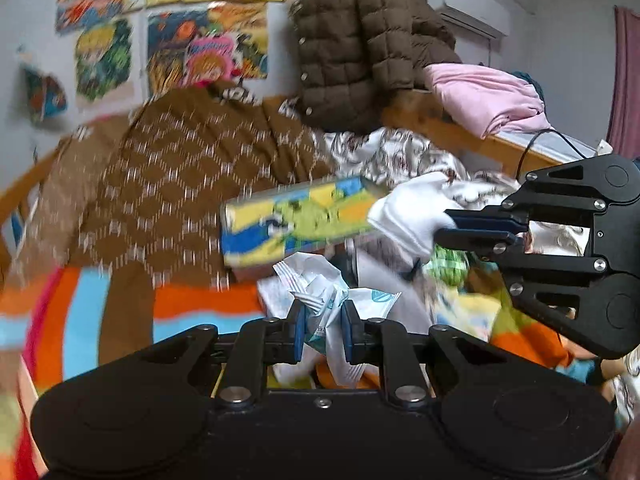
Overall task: Organize soft objects
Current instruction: 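Carry the wrapper and white cloth with both tools over the frog-painting tray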
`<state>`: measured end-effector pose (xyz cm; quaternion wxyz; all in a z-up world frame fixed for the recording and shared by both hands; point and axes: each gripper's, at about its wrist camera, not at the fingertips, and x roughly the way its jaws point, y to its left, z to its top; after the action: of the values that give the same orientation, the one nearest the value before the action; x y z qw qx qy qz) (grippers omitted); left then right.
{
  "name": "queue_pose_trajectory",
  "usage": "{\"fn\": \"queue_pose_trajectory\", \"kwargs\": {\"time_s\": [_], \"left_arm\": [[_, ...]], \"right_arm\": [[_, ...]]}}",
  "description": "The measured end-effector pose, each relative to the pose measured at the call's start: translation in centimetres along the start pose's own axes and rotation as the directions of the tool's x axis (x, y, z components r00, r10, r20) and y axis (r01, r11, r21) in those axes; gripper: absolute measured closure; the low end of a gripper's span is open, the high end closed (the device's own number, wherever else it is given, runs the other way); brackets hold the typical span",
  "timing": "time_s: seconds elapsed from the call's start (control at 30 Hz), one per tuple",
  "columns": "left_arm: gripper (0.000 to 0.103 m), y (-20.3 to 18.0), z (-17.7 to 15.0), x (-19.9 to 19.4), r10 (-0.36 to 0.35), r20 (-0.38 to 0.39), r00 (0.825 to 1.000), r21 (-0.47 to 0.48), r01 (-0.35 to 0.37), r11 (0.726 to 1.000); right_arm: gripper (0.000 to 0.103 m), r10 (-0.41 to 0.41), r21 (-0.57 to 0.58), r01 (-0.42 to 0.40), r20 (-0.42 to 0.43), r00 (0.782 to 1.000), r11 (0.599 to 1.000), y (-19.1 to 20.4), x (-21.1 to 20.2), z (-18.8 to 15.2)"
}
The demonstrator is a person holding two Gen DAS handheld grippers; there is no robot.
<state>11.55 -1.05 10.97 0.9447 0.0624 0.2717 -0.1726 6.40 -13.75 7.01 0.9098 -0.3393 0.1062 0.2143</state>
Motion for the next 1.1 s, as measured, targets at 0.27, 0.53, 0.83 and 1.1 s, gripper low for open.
{"fn": "queue_pose_trajectory", "kwargs": {"time_s": [0.27, 0.53, 0.83, 1.1], "left_arm": [[0.083, 2.4, 9.0, 7.2, 0.005, 0.044, 0.999, 0.05, -0.007, 0.999], [0.083, 6.0, 11.4, 19.4, 0.022, 0.052, 0.998, -0.007, -0.022, 1.0], [0.083, 6.9, 10.1, 31.3, -0.034, -0.031, 0.999, -0.074, 0.031, 0.997], [0.083, 6.7, 8.8, 37.3, -0.102, -0.12, 0.988, -0.16, 0.082, 0.984]], "right_arm": [[0.101, -0.078, 0.112, 0.078, -0.001, 0.997, 0.991, -9.2, 6.5, 1.6], [0.101, -0.094, 0.188, 0.106, -0.073, 0.993, 0.976, -15.4, 20.6, -1.1], [0.101, -0.026, 0.294, 0.095, -0.231, 0.973, 0.951, -19.6, 31.2, -8.0], [0.101, 0.062, 0.328, 0.064, -0.358, 0.932, 0.942, -18.3, 37.5, -14.2]]}}
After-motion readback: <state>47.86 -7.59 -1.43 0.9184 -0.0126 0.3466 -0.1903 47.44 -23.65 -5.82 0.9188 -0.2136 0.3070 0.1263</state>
